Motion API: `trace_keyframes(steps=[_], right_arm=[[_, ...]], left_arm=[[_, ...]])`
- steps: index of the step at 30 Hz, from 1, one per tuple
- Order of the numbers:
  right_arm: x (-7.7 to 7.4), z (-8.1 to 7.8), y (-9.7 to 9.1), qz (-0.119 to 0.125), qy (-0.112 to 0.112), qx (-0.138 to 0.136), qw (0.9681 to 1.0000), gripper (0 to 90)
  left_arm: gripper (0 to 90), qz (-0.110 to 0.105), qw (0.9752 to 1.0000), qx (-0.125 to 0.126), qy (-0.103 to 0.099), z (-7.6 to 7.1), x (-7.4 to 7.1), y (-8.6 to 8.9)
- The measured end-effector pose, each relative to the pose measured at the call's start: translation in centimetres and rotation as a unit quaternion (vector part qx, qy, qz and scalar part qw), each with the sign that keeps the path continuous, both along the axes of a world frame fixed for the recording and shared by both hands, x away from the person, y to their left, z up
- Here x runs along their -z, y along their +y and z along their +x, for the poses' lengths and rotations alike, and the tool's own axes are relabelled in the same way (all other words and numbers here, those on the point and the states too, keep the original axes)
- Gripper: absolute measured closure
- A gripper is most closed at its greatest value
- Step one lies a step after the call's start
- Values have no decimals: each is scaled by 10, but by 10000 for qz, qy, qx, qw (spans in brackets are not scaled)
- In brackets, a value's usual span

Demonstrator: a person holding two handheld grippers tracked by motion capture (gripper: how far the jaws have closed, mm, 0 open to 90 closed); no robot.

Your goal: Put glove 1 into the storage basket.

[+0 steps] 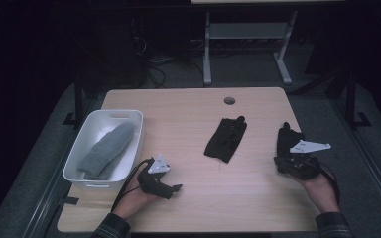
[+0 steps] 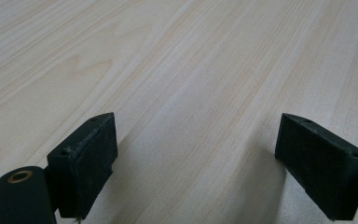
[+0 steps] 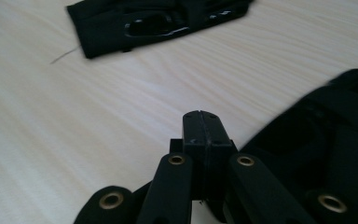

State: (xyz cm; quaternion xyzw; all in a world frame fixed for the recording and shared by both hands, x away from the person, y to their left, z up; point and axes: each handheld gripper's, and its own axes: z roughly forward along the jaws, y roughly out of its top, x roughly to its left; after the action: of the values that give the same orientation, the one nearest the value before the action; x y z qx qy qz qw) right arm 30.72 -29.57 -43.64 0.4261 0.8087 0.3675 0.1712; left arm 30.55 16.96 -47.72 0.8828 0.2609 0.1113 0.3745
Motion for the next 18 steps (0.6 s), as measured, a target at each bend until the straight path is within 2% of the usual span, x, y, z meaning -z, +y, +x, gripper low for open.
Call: trace_keyframes(steps=[2, 8, 12, 18], right_arm=[[0, 3, -3, -12, -9, 38, 10000, 900], [5, 18, -25, -66, 73, 376, 9992, 900], [7, 18, -33, -85, 140, 476, 9987, 900], [15, 19, -37, -265, 320, 505, 9979, 900]], left_arm=[[120, -9, 10000, -6, 1, 0, 0, 0], [119, -17, 10000, -11, 10, 0, 0, 0], [120, -19, 10000, -11, 8, 0, 0, 0], [119, -23, 10000, -13, 8, 0, 0, 0]])
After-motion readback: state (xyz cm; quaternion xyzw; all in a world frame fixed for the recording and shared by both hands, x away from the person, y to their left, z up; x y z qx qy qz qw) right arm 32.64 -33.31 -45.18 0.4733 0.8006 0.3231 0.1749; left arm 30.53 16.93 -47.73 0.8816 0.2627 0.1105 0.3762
